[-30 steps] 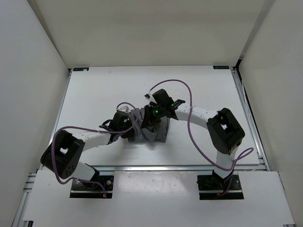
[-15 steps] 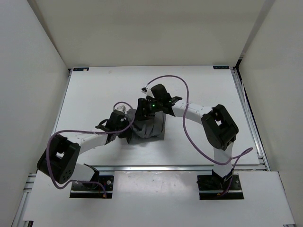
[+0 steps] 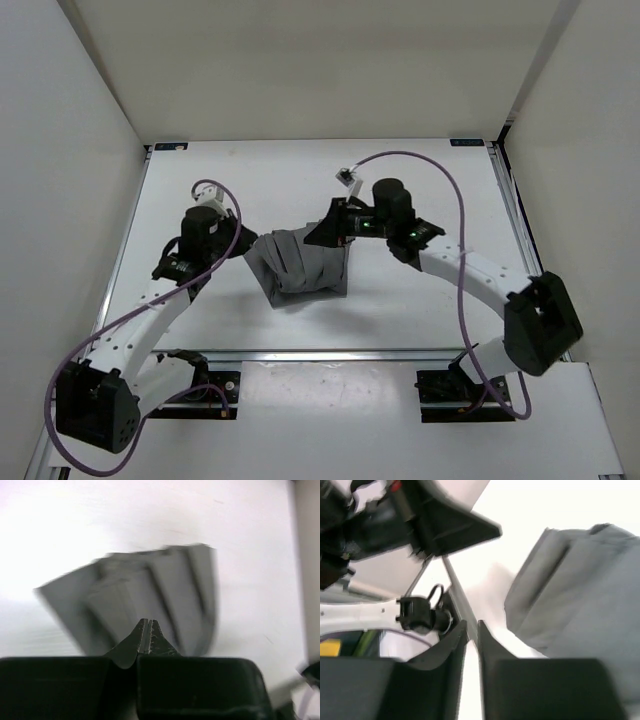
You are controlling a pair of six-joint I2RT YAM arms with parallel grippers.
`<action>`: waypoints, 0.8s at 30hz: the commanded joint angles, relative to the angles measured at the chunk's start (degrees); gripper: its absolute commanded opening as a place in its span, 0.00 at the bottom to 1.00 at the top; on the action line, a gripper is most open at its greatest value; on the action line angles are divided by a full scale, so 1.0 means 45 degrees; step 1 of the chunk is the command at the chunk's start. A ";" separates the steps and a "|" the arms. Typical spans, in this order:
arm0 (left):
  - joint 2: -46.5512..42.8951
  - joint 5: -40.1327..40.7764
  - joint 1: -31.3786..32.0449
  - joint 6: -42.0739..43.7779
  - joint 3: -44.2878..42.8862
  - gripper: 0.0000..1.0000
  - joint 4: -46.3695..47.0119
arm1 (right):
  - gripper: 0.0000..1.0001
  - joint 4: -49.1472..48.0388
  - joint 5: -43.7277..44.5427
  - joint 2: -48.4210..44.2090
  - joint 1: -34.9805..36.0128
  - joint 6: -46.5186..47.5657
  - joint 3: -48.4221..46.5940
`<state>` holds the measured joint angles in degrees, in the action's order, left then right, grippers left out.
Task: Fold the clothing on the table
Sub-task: Fold the skirt
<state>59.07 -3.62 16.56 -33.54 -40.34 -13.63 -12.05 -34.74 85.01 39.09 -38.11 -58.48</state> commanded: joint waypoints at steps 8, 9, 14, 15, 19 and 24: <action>0.2378 -0.2733 0.2748 -0.1550 0.0152 0.00 0.2579 | 0.06 0.0725 0.1998 -0.2289 -0.1908 0.0832 0.2155; 0.2401 -0.2654 0.2631 -0.1589 0.0716 0.00 0.2579 | 0.06 0.0764 0.1920 -0.2425 -0.2026 0.0870 0.2291; 0.1758 -0.1970 0.1109 -0.1941 0.3004 0.00 0.2891 | 0.07 0.0765 0.1763 -0.2680 -0.2417 0.0890 0.2818; 0.1699 -0.1757 0.0951 -0.1806 0.3297 0.00 0.2872 | 0.07 0.0687 0.1705 -0.2700 -0.2456 0.0852 0.2955; 0.2592 -0.1365 0.1144 -0.1571 0.3651 0.00 0.2950 | 0.09 0.0297 0.1394 -0.2642 -0.2632 0.0520 0.3171; 0.3709 -0.1324 0.1244 -0.1531 0.3651 0.00 0.3516 | 0.18 0.0471 0.1294 -0.2641 -0.2379 0.0635 0.3055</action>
<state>74.39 -10.83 22.09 -41.08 -23.83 0.25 -7.77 -27.66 74.06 27.79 -35.83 -44.38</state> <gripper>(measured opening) 0.009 0.163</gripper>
